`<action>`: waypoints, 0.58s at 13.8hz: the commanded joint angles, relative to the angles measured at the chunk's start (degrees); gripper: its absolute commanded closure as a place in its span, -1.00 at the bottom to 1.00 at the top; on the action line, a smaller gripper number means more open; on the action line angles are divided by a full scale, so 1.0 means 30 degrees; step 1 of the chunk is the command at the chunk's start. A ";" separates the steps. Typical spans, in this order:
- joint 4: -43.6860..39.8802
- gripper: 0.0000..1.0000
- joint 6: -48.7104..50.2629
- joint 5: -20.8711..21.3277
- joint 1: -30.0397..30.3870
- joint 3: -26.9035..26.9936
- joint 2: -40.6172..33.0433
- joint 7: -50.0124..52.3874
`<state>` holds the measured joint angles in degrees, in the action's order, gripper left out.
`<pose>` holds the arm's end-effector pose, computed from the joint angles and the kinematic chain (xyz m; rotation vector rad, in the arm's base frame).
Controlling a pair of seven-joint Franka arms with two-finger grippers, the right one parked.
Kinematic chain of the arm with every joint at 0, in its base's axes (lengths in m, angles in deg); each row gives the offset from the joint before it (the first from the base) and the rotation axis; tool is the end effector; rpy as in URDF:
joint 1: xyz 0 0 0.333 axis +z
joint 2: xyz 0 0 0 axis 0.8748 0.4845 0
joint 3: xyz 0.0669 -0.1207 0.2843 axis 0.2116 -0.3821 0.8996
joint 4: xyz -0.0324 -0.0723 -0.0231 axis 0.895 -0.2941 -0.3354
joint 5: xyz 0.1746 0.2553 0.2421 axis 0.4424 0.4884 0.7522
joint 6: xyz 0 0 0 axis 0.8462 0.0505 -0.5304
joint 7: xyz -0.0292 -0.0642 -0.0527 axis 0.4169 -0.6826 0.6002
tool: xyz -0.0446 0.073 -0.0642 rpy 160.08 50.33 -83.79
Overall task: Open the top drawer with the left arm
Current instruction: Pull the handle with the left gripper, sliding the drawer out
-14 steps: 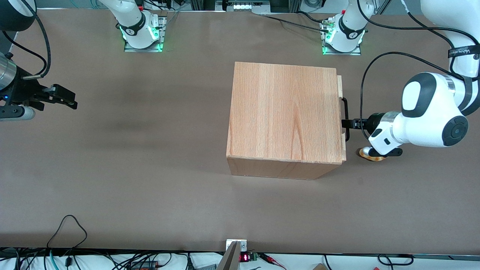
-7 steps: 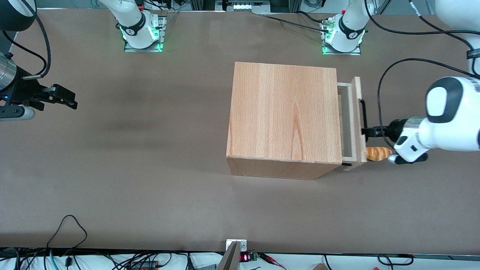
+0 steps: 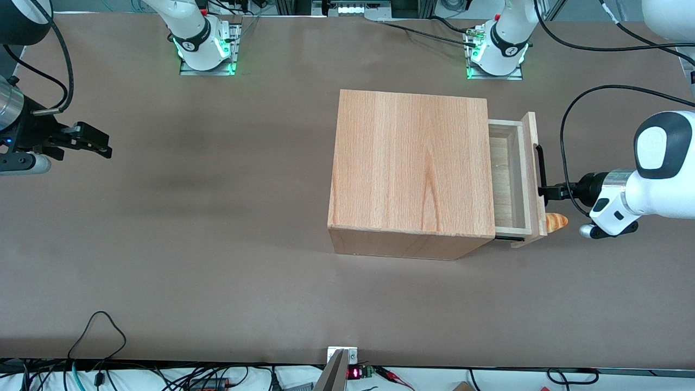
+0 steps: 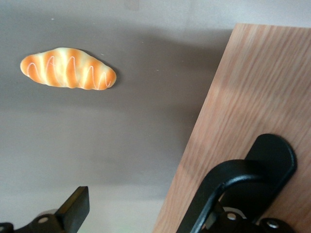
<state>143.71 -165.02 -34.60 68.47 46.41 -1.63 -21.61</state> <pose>0.6342 0.0251 0.3800 2.8571 0.2643 -0.5339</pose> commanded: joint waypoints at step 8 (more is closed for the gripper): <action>-0.1389 -1.00 0.0291 0.1579 0.0125 -0.0006 0.0496 0.0169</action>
<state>142.78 -164.48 -32.60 68.66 46.44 -1.46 -21.59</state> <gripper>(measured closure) 0.000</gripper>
